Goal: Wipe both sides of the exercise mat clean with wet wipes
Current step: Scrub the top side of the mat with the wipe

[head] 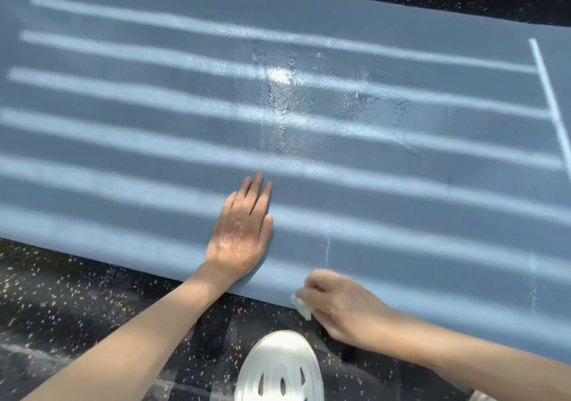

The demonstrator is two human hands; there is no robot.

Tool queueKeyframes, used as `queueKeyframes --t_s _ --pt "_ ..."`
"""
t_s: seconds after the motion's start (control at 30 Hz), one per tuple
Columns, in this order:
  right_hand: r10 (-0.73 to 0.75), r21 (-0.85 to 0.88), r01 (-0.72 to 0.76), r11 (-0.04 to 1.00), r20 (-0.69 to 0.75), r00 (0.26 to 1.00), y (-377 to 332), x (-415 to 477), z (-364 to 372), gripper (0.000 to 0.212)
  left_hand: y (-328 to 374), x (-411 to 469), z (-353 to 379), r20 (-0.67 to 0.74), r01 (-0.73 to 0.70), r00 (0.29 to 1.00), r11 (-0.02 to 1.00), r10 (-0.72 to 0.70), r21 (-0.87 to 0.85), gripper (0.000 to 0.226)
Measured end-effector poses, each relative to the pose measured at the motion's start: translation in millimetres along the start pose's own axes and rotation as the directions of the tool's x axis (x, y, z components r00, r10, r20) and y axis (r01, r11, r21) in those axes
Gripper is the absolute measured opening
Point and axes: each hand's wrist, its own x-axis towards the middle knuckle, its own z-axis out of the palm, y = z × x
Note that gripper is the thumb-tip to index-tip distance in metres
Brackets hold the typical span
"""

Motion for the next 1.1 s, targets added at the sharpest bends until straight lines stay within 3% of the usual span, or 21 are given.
queueKeyframes --t_s 0.13,0.17,0.23,0.3,0.37,0.4,0.47,0.5,0.63,0.67,0.73,0.8,0.9,0.97,1.03,1.1 --pt "0.183 -0.012 -0.197 0.98 -0.323 0.929 30 24 -21 0.024 -1 0 1 0.003 -0.007 1.0 1.0 0.007 0.002 0.055" --pt "0.151 -0.032 -0.17 0.985 -0.316 0.937 27 19 -17 0.025 -1 0 1 0.004 -0.011 1.0 1.0 0.011 0.007 0.055" --pt "0.028 -0.056 -0.036 0.998 -0.141 0.99 11 -2 -4 0.032 0 1 1 0.0 -0.014 1.0 1.0 0.014 0.007 0.055" --pt "-0.06 -0.05 0.06 0.997 0.004 0.998 4 -15 -2 0.038 0 1 -1 -0.01 -0.008 1.0 1.0 0.008 -0.004 0.055" --pt "-0.026 -0.09 0.02 0.996 -0.064 0.998 18 1 -16 0.026 0 2 -1 -0.023 -0.01 1.0 1.0 0.01 -0.008 0.055" --pt "0.036 -0.087 -0.051 0.995 -0.166 0.985 28 15 -25 0.023 0 2 -1 -0.024 -0.011 1.0 1.0 0.011 -0.012 0.054" --pt "0.151 -0.074 -0.186 0.98 -0.333 0.931 45 34 -35 0.024 0 2 -1 -0.02 -0.012 1.0 1.0 0.012 -0.023 0.054" --pt "0.162 -0.077 -0.2 0.977 -0.341 0.926 44 32 -32 0.023 -1 2 -2 -0.018 -0.016 1.0 0.999 0.015 -0.028 0.054" --pt "-0.024 -0.091 0.017 0.996 -0.066 0.998 16 -4 -14 0.017 -2 7 -7 -0.013 -0.017 1.0 0.999 0.017 -0.044 0.052" --pt "-0.032 -0.103 0.025 0.994 -0.062 0.998 21 0 -20 0.024 0 11 -8 -0.018 0.005 1.0 0.999 -0.006 -0.045 0.051" --pt "0.082 -0.127 -0.117 0.985 -0.255 0.963 43 26 -39 0.036 3 25 -9 -0.032 0.061 0.998 0.997 -0.063 -0.049 0.049" --pt "0.218 -0.128 -0.289 0.949 -0.396 0.892 61 43 -53 0.025 4 43 -8 -0.058 0.056 0.997 0.997 -0.059 -0.046 0.047" --pt "0.081 -0.15 -0.121 0.981 -0.251 0.965 42 27 -41 0.036 2 72 -6 -0.073 -0.033 0.997 0.999 0.033 0.001 0.049" --pt "-0.004 -0.148 -0.02 0.989 -0.161 0.987 38 20 -42 0.048 2 95 -6 -0.056 -0.014 0.998 1.0 0.015 0.012 0.053" --pt "0.04 -0.225 -0.102 0.969 -0.267 0.963 60 42 -59 0.031 5 119 -7 -0.048 0.032 0.998 0.999 -0.031 0.026 0.056" --pt "0.157 -0.232 -0.302 0.925 -0.49 0.858 86 71 -83 0.024 4 141 -5 -0.056 0.03 0.998 0.998 -0.027 0.055 0.055"
